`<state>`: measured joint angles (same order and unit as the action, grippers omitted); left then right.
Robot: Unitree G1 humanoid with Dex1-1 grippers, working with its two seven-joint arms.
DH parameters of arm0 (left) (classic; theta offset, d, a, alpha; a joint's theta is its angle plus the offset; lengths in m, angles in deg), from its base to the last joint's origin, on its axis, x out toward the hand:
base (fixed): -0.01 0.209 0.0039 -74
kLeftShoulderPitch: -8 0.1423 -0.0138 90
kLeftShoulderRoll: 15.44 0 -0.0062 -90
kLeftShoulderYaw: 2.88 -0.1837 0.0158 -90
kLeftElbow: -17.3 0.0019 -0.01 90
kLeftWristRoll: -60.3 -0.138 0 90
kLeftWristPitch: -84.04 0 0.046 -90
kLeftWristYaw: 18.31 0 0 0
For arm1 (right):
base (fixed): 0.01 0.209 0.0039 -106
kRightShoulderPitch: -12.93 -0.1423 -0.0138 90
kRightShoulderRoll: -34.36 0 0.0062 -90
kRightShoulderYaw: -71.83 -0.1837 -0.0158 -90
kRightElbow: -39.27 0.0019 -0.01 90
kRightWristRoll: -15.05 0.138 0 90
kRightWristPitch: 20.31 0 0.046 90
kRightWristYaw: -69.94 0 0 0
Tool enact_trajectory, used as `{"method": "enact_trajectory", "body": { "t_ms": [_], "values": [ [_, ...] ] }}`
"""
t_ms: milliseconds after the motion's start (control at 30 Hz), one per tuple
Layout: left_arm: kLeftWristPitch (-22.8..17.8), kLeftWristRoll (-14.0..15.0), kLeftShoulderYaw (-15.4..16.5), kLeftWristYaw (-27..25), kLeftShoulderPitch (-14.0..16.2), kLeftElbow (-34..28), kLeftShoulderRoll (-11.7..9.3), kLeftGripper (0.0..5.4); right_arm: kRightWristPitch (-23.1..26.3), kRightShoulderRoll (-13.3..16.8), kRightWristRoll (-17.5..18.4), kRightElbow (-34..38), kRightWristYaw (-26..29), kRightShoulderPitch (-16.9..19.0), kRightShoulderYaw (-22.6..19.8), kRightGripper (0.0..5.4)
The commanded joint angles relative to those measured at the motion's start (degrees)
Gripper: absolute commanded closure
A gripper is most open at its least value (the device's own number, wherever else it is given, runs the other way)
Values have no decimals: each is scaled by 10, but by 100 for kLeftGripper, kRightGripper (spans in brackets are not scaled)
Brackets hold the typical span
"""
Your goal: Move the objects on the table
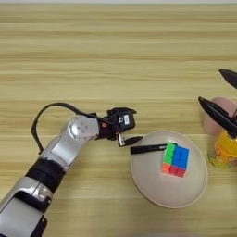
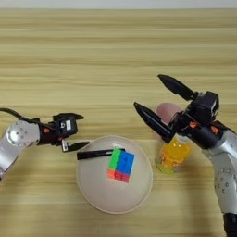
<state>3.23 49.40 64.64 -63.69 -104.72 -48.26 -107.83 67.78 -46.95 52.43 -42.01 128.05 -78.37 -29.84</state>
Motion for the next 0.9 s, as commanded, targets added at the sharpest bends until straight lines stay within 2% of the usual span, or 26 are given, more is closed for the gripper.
{"method": "enact_trajectory", "body": {
  "t_ms": [33, 133, 267, 367, 600, 667, 767, 900],
  "values": [
    [-14, 16, 20, -4, 17, -53, -18, 67, -1, 2, 1, -1, 5, -6, 0, 0],
    [-28, 33, 41, -2, 29, -100, -27, 38, -2, 2, 2, -2, 7, -6, 0, 0],
    [-43, 57, 78, 17, 30, -119, -33, 1, -2, 2, 2, -1, 7, -5, 0, 0],
    [-42, 91, 123, 56, 29, -103, -14, 1, -2, 2, 2, -2, 7, -4, -2, 0],
    [13, 128, 182, 119, 47, -56, 4, 1, 0, 9, 7, -4, 14, -3, -12, 0],
    [28, 145, 196, 131, 61, -58, 18, 1, 1, 11, 7, -6, 17, -2, -15, 0],
    [44, 154, 211, 161, 77, -58, 34, 1, 3, 11, 8, -1, 19, 1, -15, 0],
    [45, 162, 243, 219, 80, -49, 55, 1, 4, 10, 9, 2, 20, 2, -17, 0]
  ]
}}
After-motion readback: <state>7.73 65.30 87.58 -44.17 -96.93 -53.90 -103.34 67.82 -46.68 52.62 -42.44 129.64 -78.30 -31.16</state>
